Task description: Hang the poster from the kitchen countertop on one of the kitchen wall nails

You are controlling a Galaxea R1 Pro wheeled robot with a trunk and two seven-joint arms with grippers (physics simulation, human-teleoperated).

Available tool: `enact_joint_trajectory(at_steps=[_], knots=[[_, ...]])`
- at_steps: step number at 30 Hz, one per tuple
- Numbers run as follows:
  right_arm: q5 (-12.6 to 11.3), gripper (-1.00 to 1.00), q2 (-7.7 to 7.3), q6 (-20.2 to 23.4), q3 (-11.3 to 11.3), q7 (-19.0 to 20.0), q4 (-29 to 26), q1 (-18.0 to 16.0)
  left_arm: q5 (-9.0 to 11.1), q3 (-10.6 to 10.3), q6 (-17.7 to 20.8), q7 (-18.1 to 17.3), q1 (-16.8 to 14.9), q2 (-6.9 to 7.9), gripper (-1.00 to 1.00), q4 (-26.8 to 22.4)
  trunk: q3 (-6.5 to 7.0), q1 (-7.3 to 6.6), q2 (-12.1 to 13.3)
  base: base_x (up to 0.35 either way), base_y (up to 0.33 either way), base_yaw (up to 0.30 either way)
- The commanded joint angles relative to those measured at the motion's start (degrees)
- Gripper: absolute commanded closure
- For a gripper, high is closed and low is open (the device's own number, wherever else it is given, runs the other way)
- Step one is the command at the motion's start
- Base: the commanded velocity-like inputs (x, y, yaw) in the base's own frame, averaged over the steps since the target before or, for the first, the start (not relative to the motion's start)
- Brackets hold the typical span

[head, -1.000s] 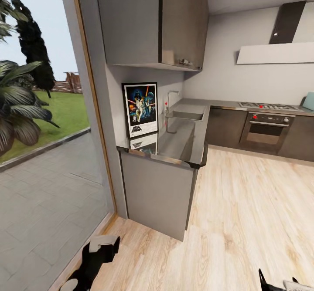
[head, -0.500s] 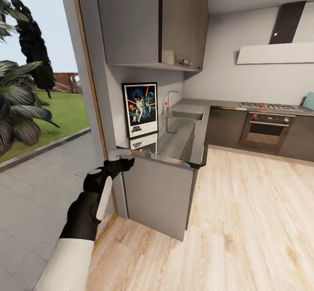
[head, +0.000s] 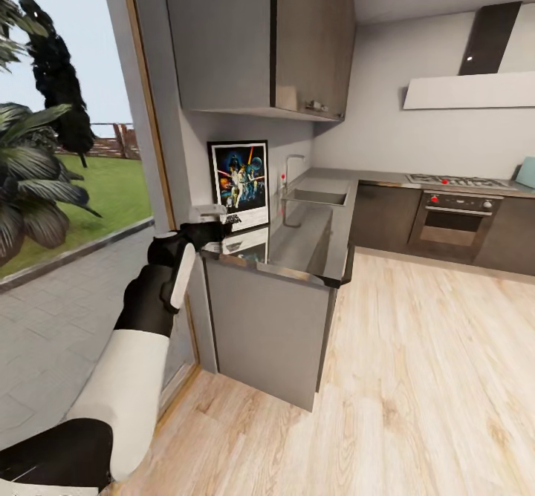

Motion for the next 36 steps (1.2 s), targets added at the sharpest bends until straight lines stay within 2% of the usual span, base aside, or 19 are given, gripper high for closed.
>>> enact_joint_trajectory(at_steps=[1, 24, 36], knots=[[0.2, -1.0, -0.05, -0.1, -0.1, -0.1, 0.0, 0.0, 0.0, 0.2, 0.3, -0.1, -0.2, 0.07, -1.0, -0.4, -0.05, 0.0, 0.0, 0.238, 0.066, 0.0], [0.3, -1.0, -0.06, -0.1, -0.1, -0.1, 0.1, 0.0, 0.1, 0.2, 0.4, -0.4, -0.3, 0.05, -1.0, -0.5, -0.05, 0.0, 0.0, 0.316, 0.139, 0.0], [0.3, -1.0, -0.06, 0.0, 0.0, -0.1, 0.1, 0.0, 0.1, -0.1, 0.4, -0.4, -0.3, 0.03, -1.0, -0.6, 0.38, 0.0, 0.0, 0.018, 0.006, -0.272]])
